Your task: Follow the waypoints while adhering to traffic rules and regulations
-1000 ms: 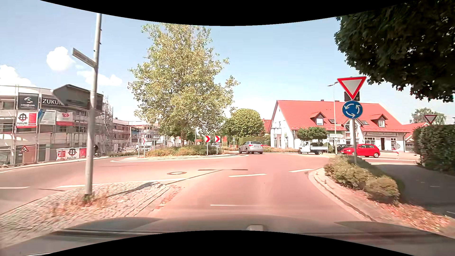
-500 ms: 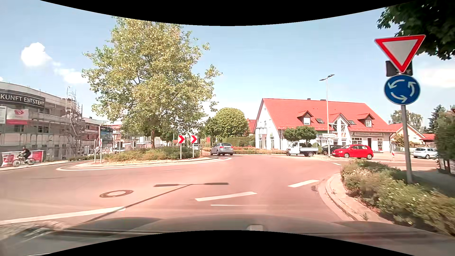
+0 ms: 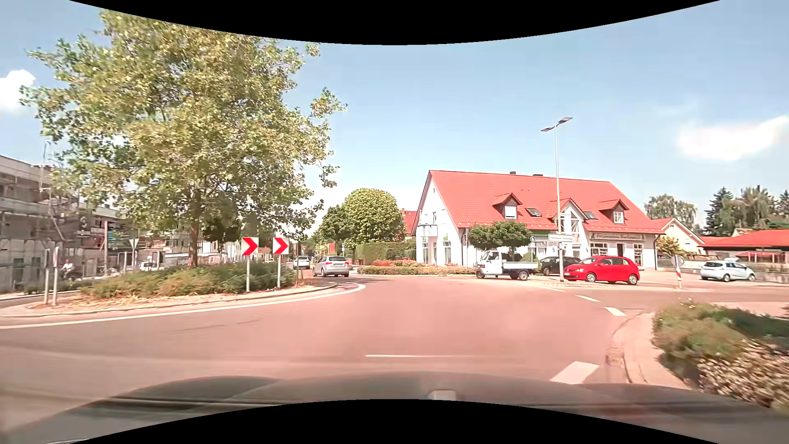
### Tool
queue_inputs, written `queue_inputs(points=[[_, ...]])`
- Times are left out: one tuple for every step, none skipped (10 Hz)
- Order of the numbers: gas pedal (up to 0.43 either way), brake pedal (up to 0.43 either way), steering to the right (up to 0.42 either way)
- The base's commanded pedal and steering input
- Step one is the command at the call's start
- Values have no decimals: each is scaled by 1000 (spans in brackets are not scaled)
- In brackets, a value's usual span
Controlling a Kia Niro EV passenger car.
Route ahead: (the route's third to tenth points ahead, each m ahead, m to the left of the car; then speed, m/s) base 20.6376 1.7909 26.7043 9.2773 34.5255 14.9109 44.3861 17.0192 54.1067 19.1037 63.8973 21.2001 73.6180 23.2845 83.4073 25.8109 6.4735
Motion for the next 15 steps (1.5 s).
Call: queue_inputs(points=[[177,0,54],[177,0,44],[177,0,28],[177,0,12],[177,0,-5],[177,0,-19],[177,0,-41],[177,0,-59],[189,0,-73],[197,0,-94],[197,0,-107],[197,0,-123],[197,0,-135],[197,0,-138],[209,0,-138]])
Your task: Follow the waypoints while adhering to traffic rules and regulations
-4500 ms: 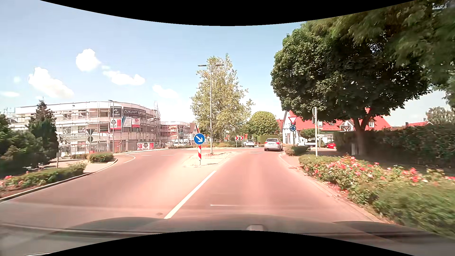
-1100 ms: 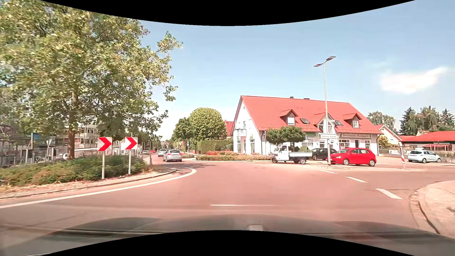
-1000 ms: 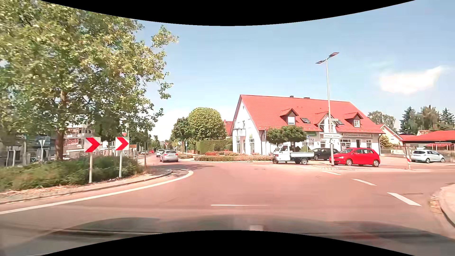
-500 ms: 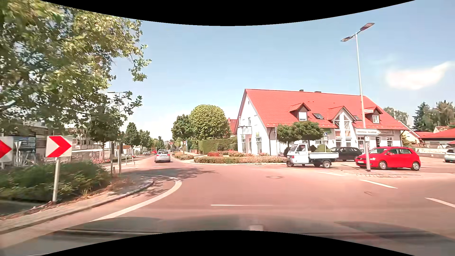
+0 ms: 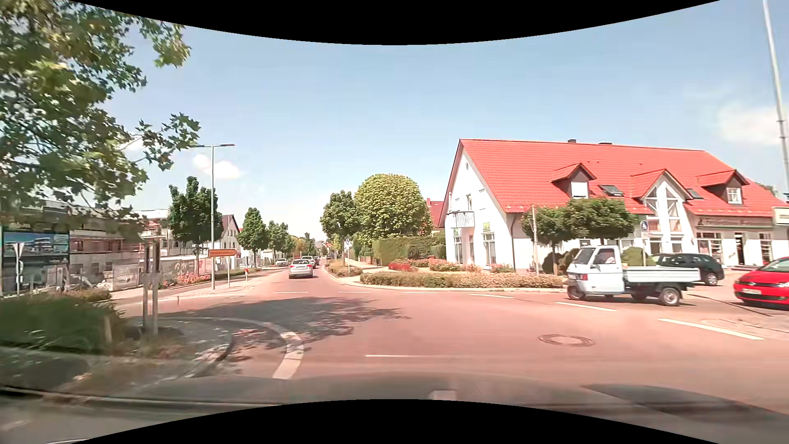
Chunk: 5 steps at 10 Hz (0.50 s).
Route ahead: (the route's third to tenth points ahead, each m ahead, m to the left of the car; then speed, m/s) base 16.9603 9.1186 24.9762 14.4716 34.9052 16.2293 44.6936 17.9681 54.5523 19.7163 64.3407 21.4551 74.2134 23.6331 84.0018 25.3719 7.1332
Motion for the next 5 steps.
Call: queue_inputs(points=[[209,0,-139],[209,0,-139],[209,0,-138],[209,0,-138],[209,0,-136]])
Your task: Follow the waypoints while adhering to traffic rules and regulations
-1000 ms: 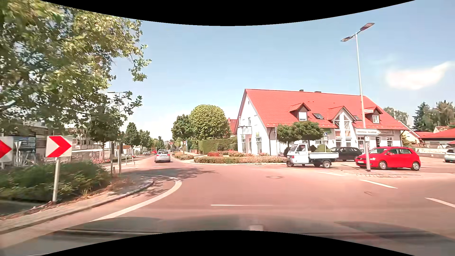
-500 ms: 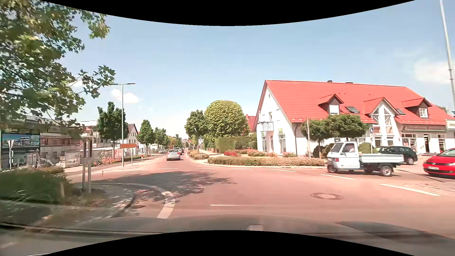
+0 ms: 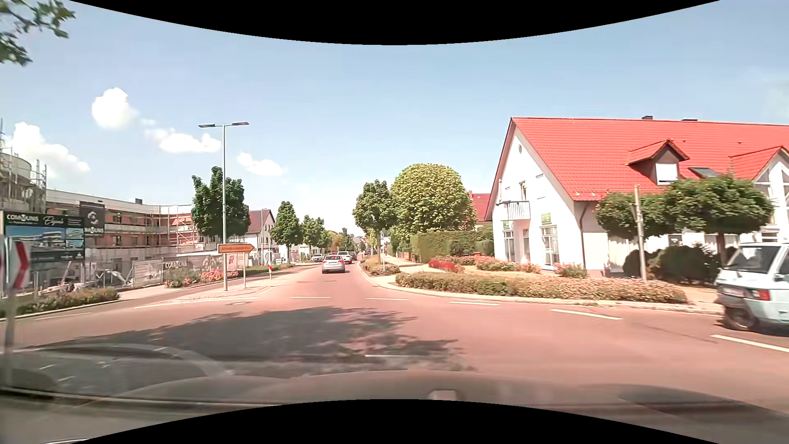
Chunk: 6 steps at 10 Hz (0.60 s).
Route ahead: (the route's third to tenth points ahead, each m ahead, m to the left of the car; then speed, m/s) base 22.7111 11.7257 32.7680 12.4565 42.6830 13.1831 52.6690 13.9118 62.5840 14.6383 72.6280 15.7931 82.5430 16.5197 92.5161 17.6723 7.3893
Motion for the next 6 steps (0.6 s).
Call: queue_inputs(points=[[209,0,-132],[209,0,-132],[209,0,-131],[209,0,-127],[209,0,-123],[209,0,-119]])
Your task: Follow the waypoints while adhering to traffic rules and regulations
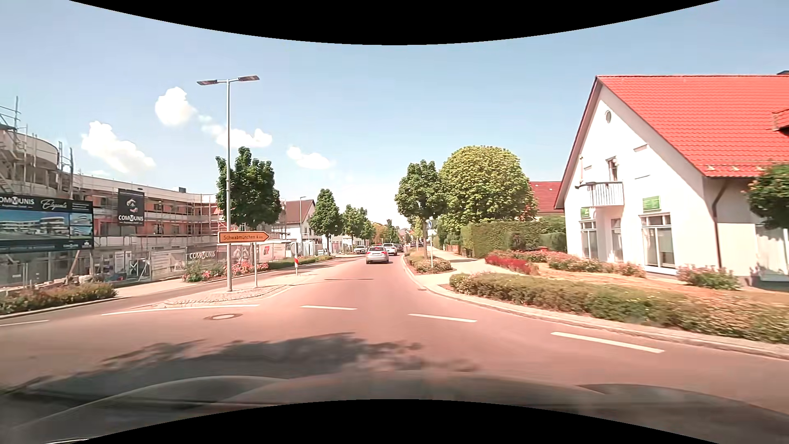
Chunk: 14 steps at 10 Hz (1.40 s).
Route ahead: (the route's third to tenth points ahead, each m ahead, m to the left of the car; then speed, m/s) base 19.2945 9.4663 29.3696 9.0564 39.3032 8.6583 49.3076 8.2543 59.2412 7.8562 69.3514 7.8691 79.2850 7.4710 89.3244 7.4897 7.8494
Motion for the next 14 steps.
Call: queue_inputs(points=[[209,0,-109],[209,0,-98],[209,0,-81],[209,0,-61],[209,0,-42],[209,0,-26],[209,0,-16],[209,0,-6],[189,0,-2],[177,0,-3],[130,0,-2],[110,0,-1],[110,0,-1],[110,0,-1]])
